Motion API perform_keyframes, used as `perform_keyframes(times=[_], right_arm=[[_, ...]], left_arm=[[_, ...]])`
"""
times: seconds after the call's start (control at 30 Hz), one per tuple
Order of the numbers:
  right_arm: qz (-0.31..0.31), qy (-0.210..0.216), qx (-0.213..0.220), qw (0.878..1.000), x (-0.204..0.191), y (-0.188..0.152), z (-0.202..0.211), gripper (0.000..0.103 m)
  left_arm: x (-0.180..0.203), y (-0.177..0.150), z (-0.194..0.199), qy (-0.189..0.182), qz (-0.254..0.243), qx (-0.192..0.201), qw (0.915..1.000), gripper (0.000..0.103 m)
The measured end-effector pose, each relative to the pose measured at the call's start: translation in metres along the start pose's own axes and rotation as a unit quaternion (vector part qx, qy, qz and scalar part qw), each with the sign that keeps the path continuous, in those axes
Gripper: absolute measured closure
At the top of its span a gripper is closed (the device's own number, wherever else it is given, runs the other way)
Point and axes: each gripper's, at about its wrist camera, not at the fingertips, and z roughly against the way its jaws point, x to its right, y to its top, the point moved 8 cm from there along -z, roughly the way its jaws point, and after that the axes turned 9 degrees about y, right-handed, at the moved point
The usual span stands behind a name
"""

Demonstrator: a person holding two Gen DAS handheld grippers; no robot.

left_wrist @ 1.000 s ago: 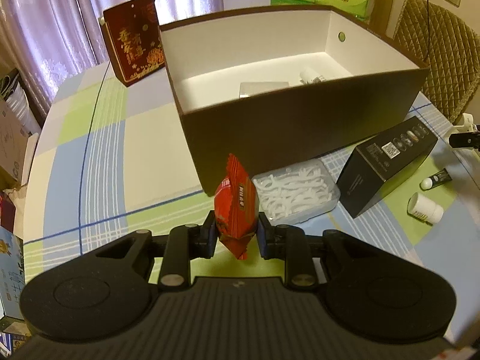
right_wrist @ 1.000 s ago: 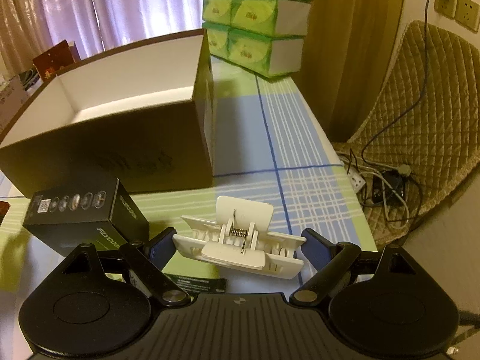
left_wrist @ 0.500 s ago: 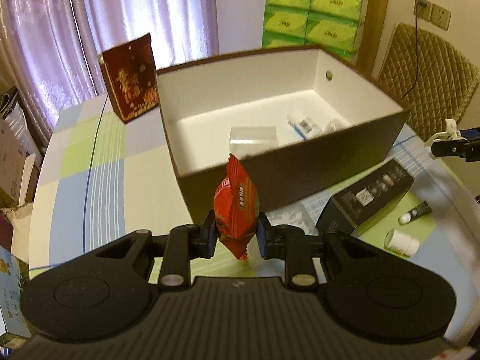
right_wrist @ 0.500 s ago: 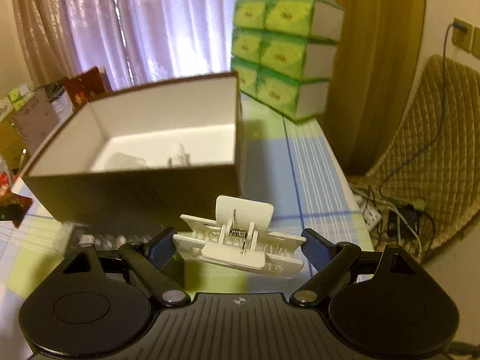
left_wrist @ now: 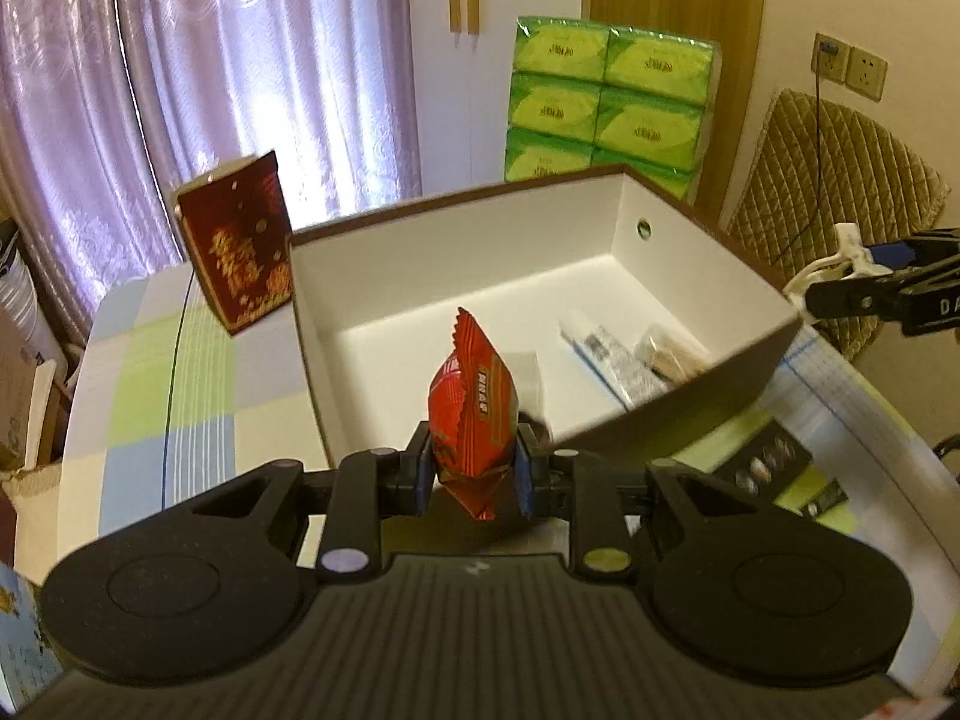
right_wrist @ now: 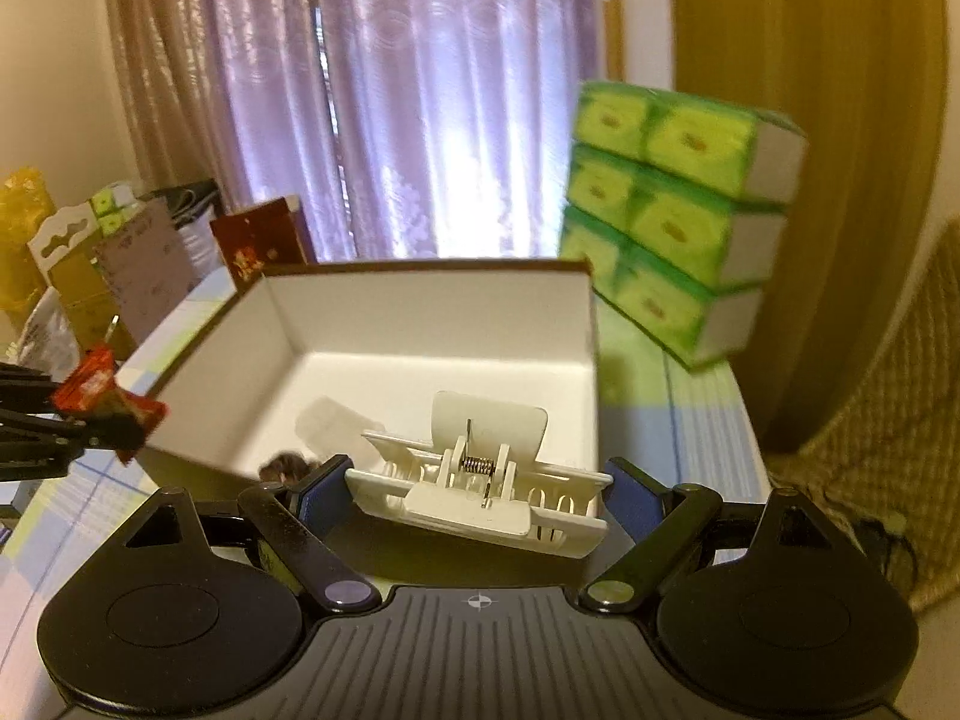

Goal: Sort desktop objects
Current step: 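Carry the candy packet and white clip with both tools over the box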

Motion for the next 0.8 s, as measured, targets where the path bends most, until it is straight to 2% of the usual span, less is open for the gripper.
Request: perform_keyframes(times=[0.27,0.5,0.8], right_arm=[[0.014,0.017,-0.004,1.0,-0.005,0.034,-0.051,0.017],[0.012,0.025,-0.02,0.999,0.005,0.055,-0.103,0.017],[0.029,0.01,-0.048,0.998,0.023,0.068,-0.162,0.017]], left_arm=[[0.003,0.043,-0.035,-0.018,0.005,-0.005,0.9998,0.081],[0.007,0.069,-0.08,-0.008,-0.01,-0.017,0.9998,0.081],[0.006,0.088,-0.149,0.001,-0.01,-0.048,0.9988,0.081]])
